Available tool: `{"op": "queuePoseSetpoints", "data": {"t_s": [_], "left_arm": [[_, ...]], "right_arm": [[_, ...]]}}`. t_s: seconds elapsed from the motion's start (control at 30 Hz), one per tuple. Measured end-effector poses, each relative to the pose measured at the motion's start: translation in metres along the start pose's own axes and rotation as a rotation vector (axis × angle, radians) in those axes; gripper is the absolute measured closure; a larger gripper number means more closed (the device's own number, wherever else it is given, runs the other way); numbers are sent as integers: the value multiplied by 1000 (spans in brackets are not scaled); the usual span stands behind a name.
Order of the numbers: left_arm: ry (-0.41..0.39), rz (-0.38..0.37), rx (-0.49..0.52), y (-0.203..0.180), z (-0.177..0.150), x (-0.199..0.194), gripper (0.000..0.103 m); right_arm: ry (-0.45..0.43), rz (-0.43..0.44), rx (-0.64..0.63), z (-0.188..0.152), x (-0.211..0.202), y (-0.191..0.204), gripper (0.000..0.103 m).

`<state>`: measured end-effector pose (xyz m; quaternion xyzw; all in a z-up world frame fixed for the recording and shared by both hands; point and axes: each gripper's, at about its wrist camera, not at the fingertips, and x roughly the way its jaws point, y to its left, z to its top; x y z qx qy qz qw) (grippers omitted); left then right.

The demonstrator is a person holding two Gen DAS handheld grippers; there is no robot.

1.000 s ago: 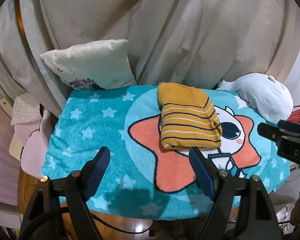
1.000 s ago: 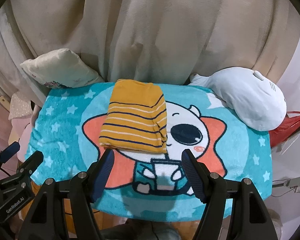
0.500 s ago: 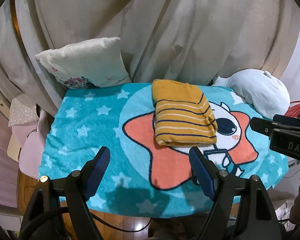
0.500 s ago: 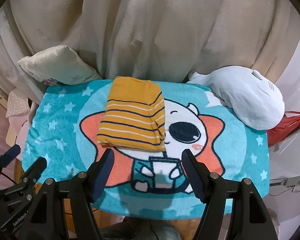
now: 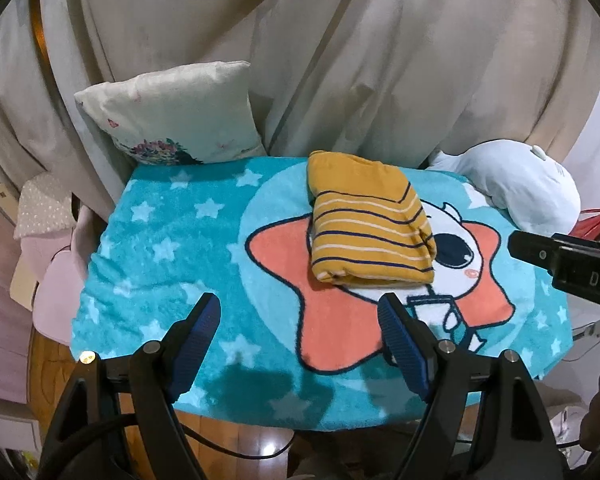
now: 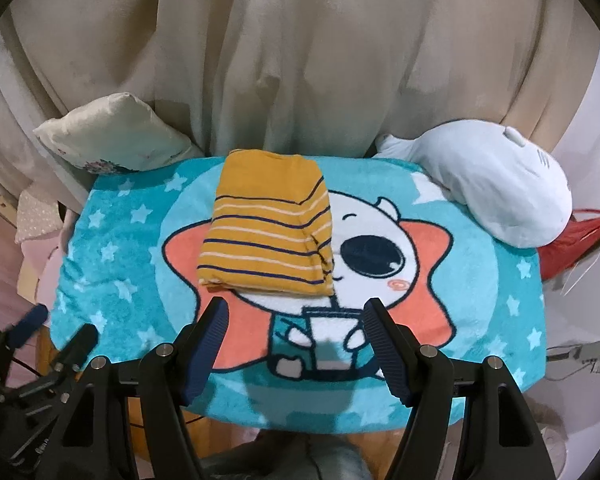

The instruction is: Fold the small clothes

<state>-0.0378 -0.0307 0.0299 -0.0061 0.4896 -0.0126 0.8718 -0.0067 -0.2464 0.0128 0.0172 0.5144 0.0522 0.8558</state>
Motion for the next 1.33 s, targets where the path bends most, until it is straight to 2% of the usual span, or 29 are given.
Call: {"op": "queuePoseSetpoints", "data": {"t_s": [0.5, 0.6, 0.63, 0.7, 0.9, 1.1, 1.23, 1.33], "left_arm": [[-22, 24, 5, 2, -1, -6, 23], [13, 22, -32, 7, 0, -3, 23], [2, 20, -33, 8, -1, -7, 23], [-20, 63, -9, 6, -3, -9, 23], [32, 43, -9, 2, -5, 6, 23], [38, 26, 30, -18, 4, 14, 23], [27, 58, 104, -39, 6, 27, 23], [48, 48, 85, -40, 6, 43, 20]], "right_arm": [[-6, 8, -8, -2, -3, 4, 29], [-16, 17, -2, -3, -5, -1, 29], [-21, 24, 11, -3, -7, -3, 29], [-37, 28, 10, -6, -11, -5, 29], [-17, 26, 26, -14, -8, -15, 29], [-26, 21, 46, -19, -6, -35, 29], [-36, 23, 62, -18, 4, -48, 29], [-11, 43, 98, -17, 24, -63, 29]]}}
